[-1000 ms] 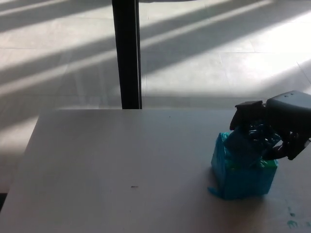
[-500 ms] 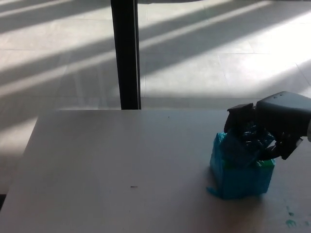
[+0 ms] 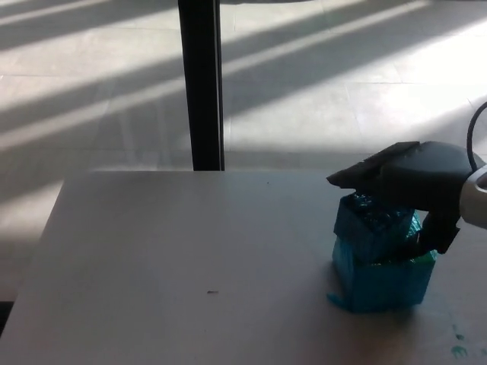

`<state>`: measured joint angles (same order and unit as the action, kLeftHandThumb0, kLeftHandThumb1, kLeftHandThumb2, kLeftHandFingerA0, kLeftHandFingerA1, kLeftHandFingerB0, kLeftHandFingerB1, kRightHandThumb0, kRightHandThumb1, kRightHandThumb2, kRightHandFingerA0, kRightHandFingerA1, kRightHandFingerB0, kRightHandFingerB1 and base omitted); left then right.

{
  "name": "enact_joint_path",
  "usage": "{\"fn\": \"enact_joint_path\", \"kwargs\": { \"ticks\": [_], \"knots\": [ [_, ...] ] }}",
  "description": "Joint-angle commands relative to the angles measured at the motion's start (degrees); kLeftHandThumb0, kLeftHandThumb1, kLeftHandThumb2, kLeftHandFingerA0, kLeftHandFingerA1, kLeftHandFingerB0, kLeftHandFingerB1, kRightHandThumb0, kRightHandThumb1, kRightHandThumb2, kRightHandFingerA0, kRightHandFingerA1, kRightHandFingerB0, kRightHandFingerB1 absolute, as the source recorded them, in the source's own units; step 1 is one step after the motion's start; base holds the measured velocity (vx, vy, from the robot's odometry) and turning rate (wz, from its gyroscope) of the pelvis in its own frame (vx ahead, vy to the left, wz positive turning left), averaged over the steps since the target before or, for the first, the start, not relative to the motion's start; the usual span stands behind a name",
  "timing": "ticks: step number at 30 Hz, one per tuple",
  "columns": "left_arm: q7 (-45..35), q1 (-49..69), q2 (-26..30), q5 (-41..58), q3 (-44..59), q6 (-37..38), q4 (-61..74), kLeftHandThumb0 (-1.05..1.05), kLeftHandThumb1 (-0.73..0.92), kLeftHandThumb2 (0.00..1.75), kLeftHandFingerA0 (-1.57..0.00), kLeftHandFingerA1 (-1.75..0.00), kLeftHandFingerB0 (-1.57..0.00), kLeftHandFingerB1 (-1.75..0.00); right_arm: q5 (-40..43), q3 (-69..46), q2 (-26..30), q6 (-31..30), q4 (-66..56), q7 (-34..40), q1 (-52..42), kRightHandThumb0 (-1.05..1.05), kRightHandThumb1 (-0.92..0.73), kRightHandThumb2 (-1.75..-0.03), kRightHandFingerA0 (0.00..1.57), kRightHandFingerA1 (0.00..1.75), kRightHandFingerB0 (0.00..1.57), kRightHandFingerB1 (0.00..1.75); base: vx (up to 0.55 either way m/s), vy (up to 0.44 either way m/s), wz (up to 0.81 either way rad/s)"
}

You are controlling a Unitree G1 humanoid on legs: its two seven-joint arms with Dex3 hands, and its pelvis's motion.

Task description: The robot uses its right hand to pick up the small cube kept on the middle on the desk and place it on the bigger cube kept next to it

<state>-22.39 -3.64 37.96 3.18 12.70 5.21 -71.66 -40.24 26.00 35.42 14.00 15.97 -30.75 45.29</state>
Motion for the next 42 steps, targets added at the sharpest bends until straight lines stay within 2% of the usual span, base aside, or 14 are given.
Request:
{"fn": "enact_joint_path", "kwargs": {
  "ticks": [1,13,14,16,17,18,25,26,29,31,32,34,35,42],
  "knots": [
    [0.02,0.41,0.89,-0.13,0.24,0.04,0.11,-0.69,0.68,0.6,-0.55,-0.65,-0.61,-0.55,-2.2,-0.15,2.34,-5.95,-1.79,-8.22,0.93,-0.74,-0.48,-0.84,0.0,0.16,0.0,0.0,0.0,0.0,0.0],
    [-0.25,0.67,0.16,1.07,1.41,-0.89,-0.17,-0.69,0.66,0.6,-0.5,-0.65,-0.59,-0.54,-1.43,-1.05,2.67,-8.33,-2.03,-13.57,3.44,-0.79,-0.49,-0.84,0.0,0.15,0.0,0.0,0.0,0.0,0.0],
    [0.1,0.8,0.18,0.77,1.23,-0.72,0.03,-0.7,0.66,0.6,-0.47,-0.64,-0.58,-0.53,-0.26,-1.91,2.57,-8.91,-2.53,-14.26,3.63,-0.79,-0.44,-0.54,0.0,0.0,0.0,0.0,0.0,0.0,0.0],
    [-0.59,1.41,0.4,-0.33,0.37,1.03,0.02,-0.71,0.7,0.61,-0.46,-0.59,-0.58,-0.48,3.11,-5.4,2.6,-8.81,-3.77,-13.11,3.63,-0.83,-0.47,-0.55,0.0,0.0,0.0,0.0,0.0,0.0,0.0],
    [-0.65,1.4,0.4,-0.39,0.33,1.17,-0.09,-0.69,0.55,1.0,-0.42,-0.62,-0.53,-0.59,3.9,-6.76,2.59,-9.11,-4.54,-12.89,3.52,-0.83,-0.48,-0.55,0.0,0.0,0.0,0.0,0.0,0.0,0.0],
    [-0.04,1.27,0.24,-0.15,0.55,0.61,-0.37,-0.72,0.67,0.61,-0.5,-0.6,-0.59,-0.5,4.52,-8.06,2.67,-9.57,-5.42,-12.92,3.55,-0.85,-0.49,-0.56,0.0,0.0,0.0,0.0,0.0,0.0,0.0],
    [1.5,1.72,0.0,0.04,0.85,-0.02,-0.56,-0.71,0.66,0.6,-0.53,-0.66,-0.64,-0.55,7.45,-14.9,5.57,-8.95,-6.09,-12.31,3.44,-0.88,-0.5,-0.56,0.0,0.0,0.0,0.0,0.0,0.0,0.0],
    [0.35,1.4,-0.05,1.4,1.98,-1.62,-0.55,-0.68,0.53,0.98,-0.49,-0.67,-0.56,-0.62,9.36,-18.44,8.3,-9.58,-5.14,-12.41,2.01,-0.83,-0.49,-0.55,0.0,0.0,0.0,0.0,0.0,0.0,0.0],
    [0.29,1.83,-0.01,1.01,2.06,-1.16,-0.29,-0.7,0.64,0.6,-0.56,-0.67,-0.62,-0.54,9.12,-19.37,9.11,-9.75,-5.23,-11.84,1.01,-0.84,-0.39,-0.73,0.0,0.0,0.0,0.0,0.0,0.0,0.0],
    [0.34,2.08,0.23,-0.5,0.87,0.53,-0.4,-0.71,0.68,0.61,-0.53,-0.66,-0.59,-0.52,9.75,-21.57,11.64,-7.31,-1.75,-9.27,-1.34,-0.83,-0.41,-0.73,0.0,0.0,0.0,0.0,0.0,0.0,0.0],
    [-0.05,2.03,0.28,-0.08,1.15,0.18,-0.36,-0.69,0.54,1.0,-0.43,-0.65,-0.5,-0.61,9.88,-23.02,13.49,-6.76,1.12,-7.89,-3.37,-0.8,-0.51,-0.56,0.0,0.0,0.0,0.0,0.0,0.0,0.0],
    [-0.37,2.24,0.45,0.18,1.33,0.08,-0.32,-0.69,0.54,1.0,-0.43,-0.65,-0.5,-0.61,10.04,-23.31,13.96,-6.71,1.94,-7.52,-4.09,-0.8,-0.51,-0.56,0.0,0.0,0.0,0.0,0.0,0.0,0.0],
    [-0.8,2.56,0.55,0.52,1.55,-0.14,0.25,-0.72,0.66,0.6,-0.41,-0.58,-0.52,-0.47,11.02,-25.16,15.4,-5.95,3.65,-6.28,-6.94,-0.79,-0.51,-0.56,0.0,0.0,0.0,0.01,0.0,0.0,0.0],
    [-0.02,2.88,0.64,-0.18,0.74,0.58,0.38,-0.74,0.67,0.6,-0.41,-0.6,-0.54,-0.49,18.3,-39.55,15.87,-6.08,8.47,1.36,-23.56,-0.84,-0.5,-0.8,0.0,0.01,0.07,0.04,0.0,0.0,0.0]
  ]
}}
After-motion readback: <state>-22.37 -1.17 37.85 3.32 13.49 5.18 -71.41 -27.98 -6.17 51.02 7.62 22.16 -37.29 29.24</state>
